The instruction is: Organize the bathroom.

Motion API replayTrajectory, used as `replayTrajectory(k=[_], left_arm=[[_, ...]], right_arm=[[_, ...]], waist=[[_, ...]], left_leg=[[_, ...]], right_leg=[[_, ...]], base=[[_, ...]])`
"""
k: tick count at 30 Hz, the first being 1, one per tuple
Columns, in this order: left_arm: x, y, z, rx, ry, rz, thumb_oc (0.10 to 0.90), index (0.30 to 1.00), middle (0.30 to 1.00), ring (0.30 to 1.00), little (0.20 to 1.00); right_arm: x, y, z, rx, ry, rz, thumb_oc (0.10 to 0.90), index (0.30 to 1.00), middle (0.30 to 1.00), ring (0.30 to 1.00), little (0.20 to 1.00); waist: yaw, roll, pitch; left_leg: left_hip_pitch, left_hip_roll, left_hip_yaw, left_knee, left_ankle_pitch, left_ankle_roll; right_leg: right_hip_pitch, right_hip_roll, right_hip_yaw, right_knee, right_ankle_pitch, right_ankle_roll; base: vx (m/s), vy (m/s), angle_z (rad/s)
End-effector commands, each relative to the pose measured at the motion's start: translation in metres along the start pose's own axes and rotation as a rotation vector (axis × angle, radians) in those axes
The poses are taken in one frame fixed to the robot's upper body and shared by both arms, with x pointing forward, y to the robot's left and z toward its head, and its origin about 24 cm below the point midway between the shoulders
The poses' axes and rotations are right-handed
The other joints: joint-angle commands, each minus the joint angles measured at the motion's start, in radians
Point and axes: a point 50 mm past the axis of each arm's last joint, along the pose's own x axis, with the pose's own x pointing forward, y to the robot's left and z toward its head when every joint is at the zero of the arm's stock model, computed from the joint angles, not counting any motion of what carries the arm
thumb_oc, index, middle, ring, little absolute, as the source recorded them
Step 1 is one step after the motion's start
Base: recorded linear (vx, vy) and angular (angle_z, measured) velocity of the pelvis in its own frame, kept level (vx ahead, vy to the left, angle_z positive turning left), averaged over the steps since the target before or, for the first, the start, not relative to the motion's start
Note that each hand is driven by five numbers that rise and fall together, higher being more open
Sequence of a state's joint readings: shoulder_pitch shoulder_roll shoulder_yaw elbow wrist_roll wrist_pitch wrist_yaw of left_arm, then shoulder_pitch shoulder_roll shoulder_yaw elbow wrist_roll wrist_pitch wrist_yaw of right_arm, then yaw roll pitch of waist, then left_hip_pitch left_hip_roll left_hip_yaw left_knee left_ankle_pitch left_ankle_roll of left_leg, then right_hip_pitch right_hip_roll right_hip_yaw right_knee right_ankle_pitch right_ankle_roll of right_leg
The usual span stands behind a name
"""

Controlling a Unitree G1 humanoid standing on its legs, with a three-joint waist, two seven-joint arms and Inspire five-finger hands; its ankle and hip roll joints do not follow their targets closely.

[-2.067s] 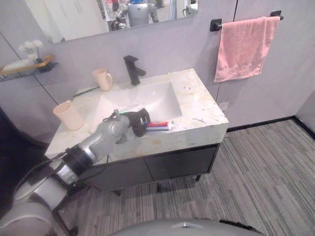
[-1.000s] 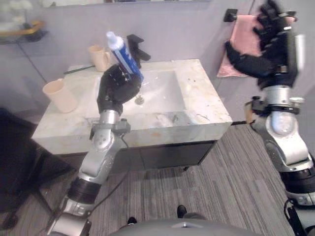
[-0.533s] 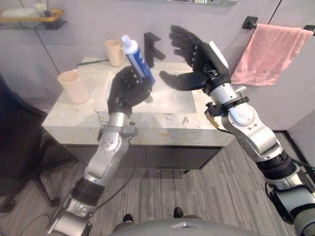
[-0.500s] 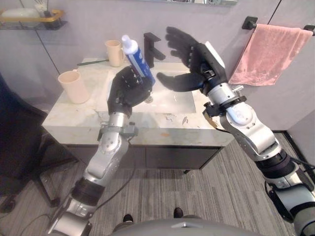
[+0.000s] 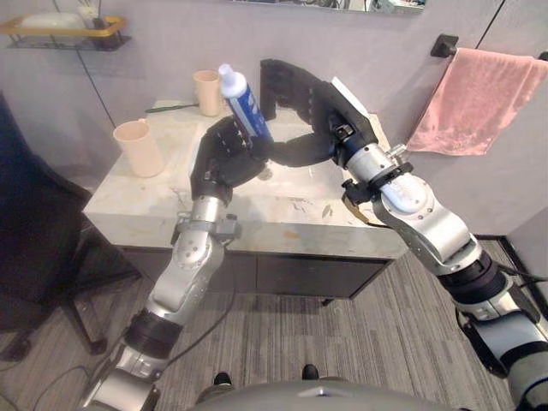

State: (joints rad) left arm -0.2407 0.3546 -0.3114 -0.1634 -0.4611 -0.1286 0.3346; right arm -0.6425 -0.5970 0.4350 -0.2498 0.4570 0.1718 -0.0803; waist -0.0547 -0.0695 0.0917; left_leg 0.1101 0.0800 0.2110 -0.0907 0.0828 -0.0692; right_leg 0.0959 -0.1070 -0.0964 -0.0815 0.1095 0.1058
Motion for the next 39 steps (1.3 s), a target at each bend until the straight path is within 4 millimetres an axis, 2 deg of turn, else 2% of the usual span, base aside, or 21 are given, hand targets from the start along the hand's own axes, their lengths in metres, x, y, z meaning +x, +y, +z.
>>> replayTrajectory(k=[1,7,8,9,12,13,14,15,16,17,18,30,31,32,39], left_arm=[[0.026,-0.03,0.046,0.021,-0.274,-0.168,0.4,0.3,0.3,0.3,0.3],[0.025,-0.028,0.043,0.035,-0.257,-0.167,0.4,0.3,0.3,0.3,0.3],[0.024,-0.028,0.042,0.038,-0.254,-0.169,0.4,0.3,0.3,0.3,0.3],[0.024,-0.028,0.041,0.04,-0.251,-0.168,0.4,0.3,0.3,0.3,0.3],[0.024,-0.027,0.04,0.047,-0.249,-0.166,0.4,0.3,0.3,0.3,0.3],[0.024,-0.026,0.04,0.046,-0.248,-0.162,0.4,0.3,0.3,0.3,0.3],[0.024,-0.026,0.04,0.047,-0.247,-0.161,0.4,0.3,0.3,0.3,0.3],[0.024,-0.025,0.039,0.051,-0.245,-0.157,0.4,0.3,0.3,0.3,0.3],[0.024,-0.025,0.039,0.051,-0.245,-0.157,0.4,0.3,0.3,0.3,0.3],[0.024,-0.025,0.039,0.051,-0.244,-0.157,0.4,0.3,0.3,0.3,0.3],[0.024,-0.025,0.038,0.056,-0.244,-0.155,0.4,0.3,0.3,0.3,0.3],[0.022,-0.021,0.029,0.08,-0.206,-0.13,0.4,0.3,0.3,0.3,0.3],[0.022,-0.021,0.028,0.082,-0.202,-0.129,0.4,0.3,0.3,0.3,0.3],[0.021,-0.02,0.027,0.085,-0.2,-0.129,0.4,0.3,0.3,0.3,0.3],[0.021,-0.018,0.026,0.104,-0.196,-0.125,0.4,0.3,0.3,0.3,0.3]], right_arm=[[0.026,-0.009,0.072,-0.009,-0.317,-0.02,0.8,0.9,0.9,0.9,0.9],[0.025,-0.011,0.075,-0.025,-0.324,-0.029,0.8,0.9,0.9,0.9,0.9],[0.025,-0.011,0.076,-0.024,-0.326,-0.031,0.78,0.869,0.869,0.869,0.869],[0.026,-0.012,0.077,-0.026,-0.328,-0.032,0.722,0.782,0.782,0.782,0.782],[0.026,-0.012,0.078,-0.03,-0.332,-0.033,0.707,0.761,0.761,0.761,0.761],[0.025,-0.013,0.079,-0.037,-0.335,-0.034,0.648,0.672,0.672,0.672,0.672],[0.025,-0.013,0.079,-0.038,-0.336,-0.034,0.618,0.627,0.627,0.627,0.627],[0.025,-0.013,0.08,-0.044,-0.338,-0.034,0.557,0.535,0.535,0.535,0.535],[0.025,-0.013,0.08,-0.045,-0.338,-0.034,0.557,0.535,0.535,0.535,0.535],[0.025,-0.014,0.081,-0.048,-0.339,-0.036,0.507,0.46,0.46,0.46,0.46],[0.025,-0.014,0.081,-0.05,-0.34,-0.038,0.4,0.3,0.3,0.3,0.3],[0.023,-0.02,0.082,-0.062,-0.344,-0.054,0.4,0.3,0.3,0.3,0.3],[0.024,-0.02,0.082,-0.057,-0.344,-0.055,0.538,0.507,0.507,0.507,0.507],[0.023,-0.021,0.082,-0.055,-0.344,-0.057,0.8,0.9,0.9,0.9,0.9],[0.024,-0.02,0.08,-0.047,-0.33,-0.061,0.8,0.9,0.9,0.9,0.9]], waist=[[0.024,0.002,-0.077],[0.028,0.0,-0.078],[0.029,-0.001,-0.079],[0.029,-0.001,-0.079],[0.029,0.0,-0.08],[0.028,-0.001,-0.08],[0.028,-0.001,-0.08],[0.028,-0.001,-0.08],[0.028,-0.001,-0.08],[0.028,-0.001,-0.08],[0.027,-0.001,-0.08],[0.023,-0.003,-0.081],[0.023,-0.003,-0.081],[0.024,-0.004,-0.081],[0.025,-0.005,-0.08]], left_leg=[[0.037,-0.056,-0.047,0.003,-0.125,0.059],[0.036,-0.053,-0.047,0.003,-0.124,0.058],[0.036,-0.053,-0.047,0.003,-0.124,0.058],[0.035,-0.054,-0.048,0.003,-0.123,0.059],[0.035,-0.054,-0.049,0.003,-0.124,0.059],[0.035,-0.054,-0.048,0.003,-0.125,0.059],[0.036,-0.054,-0.048,0.003,-0.125,0.059],[0.036,-0.053,-0.047,0.003,-0.125,0.059],[0.035,-0.053,-0.047,0.003,-0.125,0.059],[0.036,-0.053,-0.046,0.003,-0.124,0.059],[0.036,-0.053,-0.046,0.003,-0.125,0.059],[0.037,-0.05,-0.04,0.003,-0.126,0.059],[0.037,-0.051,-0.041,0.003,-0.126,0.059],[0.037,-0.051,-0.042,0.003,-0.126,0.06],[0.035,-0.051,-0.042,0.003,-0.126,0.06]], right_leg=[[0.001,0.004,0.013,0.024,-0.065,0.024],[0.001,0.002,0.01,0.025,-0.064,0.026],[0.001,0.002,0.01,0.026,-0.064,0.026],[0.0,0.003,0.011,0.026,-0.064,0.025],[-0.001,0.003,0.013,0.027,-0.064,0.025],[0.0,0.003,0.014,0.026,-0.063,0.025],[0.0,0.003,0.014,0.026,-0.063,0.025],[-0.001,0.003,0.015,0.026,-0.063,0.026],[-0.001,0.002,0.015,0.026,-0.063,0.026],[-0.001,0.002,0.016,0.027,-0.063,0.026],[-0.001,0.002,0.017,0.027,-0.063,0.026],[-0.003,-0.001,0.018,0.025,-0.06,0.029],[-0.003,-0.001,0.018,0.026,-0.06,0.029],[-0.003,-0.001,0.018,0.026,-0.06,0.029],[-0.005,-0.005,0.018,0.027,-0.058,0.032]], base=[[0.0,0.0,0.0],[0.01,-0.005,0.03],[0.0,0.0,0.0],[0.0,0.0,0.0],[0.0,0.0,0.0],[0.0,0.0,0.0],[0.0,0.0,0.0],[0.0,0.0,0.0],[0.0,0.0,0.0],[0.0,0.0,0.0],[0.0,0.0,0.0],[0.0,0.0,0.0],[0.0,0.0,0.0],[0.0,0.0,0.0],[0.0,0.0,0.0]])
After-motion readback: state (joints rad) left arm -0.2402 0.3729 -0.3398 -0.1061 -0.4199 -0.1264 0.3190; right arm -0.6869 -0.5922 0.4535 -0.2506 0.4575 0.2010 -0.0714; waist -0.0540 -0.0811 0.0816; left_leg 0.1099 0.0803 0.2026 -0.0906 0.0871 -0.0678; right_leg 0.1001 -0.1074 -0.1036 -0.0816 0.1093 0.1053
